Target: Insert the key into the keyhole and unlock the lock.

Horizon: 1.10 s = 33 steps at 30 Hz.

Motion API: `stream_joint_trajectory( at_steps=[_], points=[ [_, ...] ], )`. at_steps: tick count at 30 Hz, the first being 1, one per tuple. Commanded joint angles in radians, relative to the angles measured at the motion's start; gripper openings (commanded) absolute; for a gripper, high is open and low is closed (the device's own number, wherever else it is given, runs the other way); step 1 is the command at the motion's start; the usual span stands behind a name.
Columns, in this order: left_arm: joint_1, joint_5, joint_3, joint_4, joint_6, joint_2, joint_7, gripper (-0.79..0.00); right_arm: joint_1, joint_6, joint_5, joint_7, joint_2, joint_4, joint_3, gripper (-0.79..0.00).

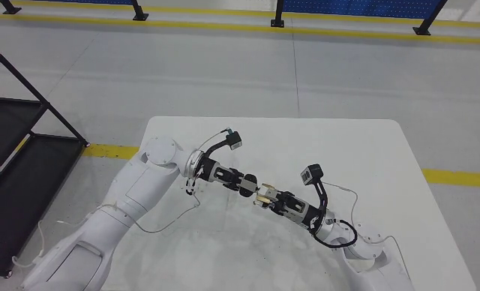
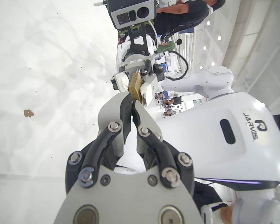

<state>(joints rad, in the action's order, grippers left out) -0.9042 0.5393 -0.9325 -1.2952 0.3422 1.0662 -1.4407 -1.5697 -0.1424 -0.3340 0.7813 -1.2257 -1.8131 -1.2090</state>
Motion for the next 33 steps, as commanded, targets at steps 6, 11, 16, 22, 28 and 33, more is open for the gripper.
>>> stream_joint_trajectory(
  at_steps=[6, 11, 16, 22, 28, 33],
  points=[
    [-0.011, -0.011, -0.011, -0.016, 0.031, -0.002, 0.005, -0.785, 0.000, 0.000, 0.000, 0.000, 0.000, 0.000, 0.000, -0.785],
    [-0.018, -0.024, -0.020, -0.031, 0.055, -0.005, 0.017, -0.785, 0.000, 0.000, 0.000, 0.000, 0.000, 0.000, 0.000, -0.785],
    [-0.028, -0.044, -0.030, -0.048, 0.075, -0.009, 0.037, -0.785, 0.000, 0.000, 0.000, 0.000, 0.000, 0.000, 0.000, -0.785],
    [-0.039, -0.058, -0.039, -0.067, 0.093, -0.014, 0.056, -0.785, 0.000, 0.000, 0.000, 0.000, 0.000, 0.000, 0.000, -0.785],
    [-0.044, -0.061, -0.044, -0.073, 0.099, -0.018, 0.062, -0.785, 0.000, 0.000, 0.000, 0.000, 0.000, 0.000, 0.000, -0.785],
    [-0.046, -0.057, -0.047, -0.071, 0.101, -0.020, 0.064, -0.785, 0.000, 0.000, 0.000, 0.000, 0.000, 0.000, 0.000, -0.785]
  ],
)
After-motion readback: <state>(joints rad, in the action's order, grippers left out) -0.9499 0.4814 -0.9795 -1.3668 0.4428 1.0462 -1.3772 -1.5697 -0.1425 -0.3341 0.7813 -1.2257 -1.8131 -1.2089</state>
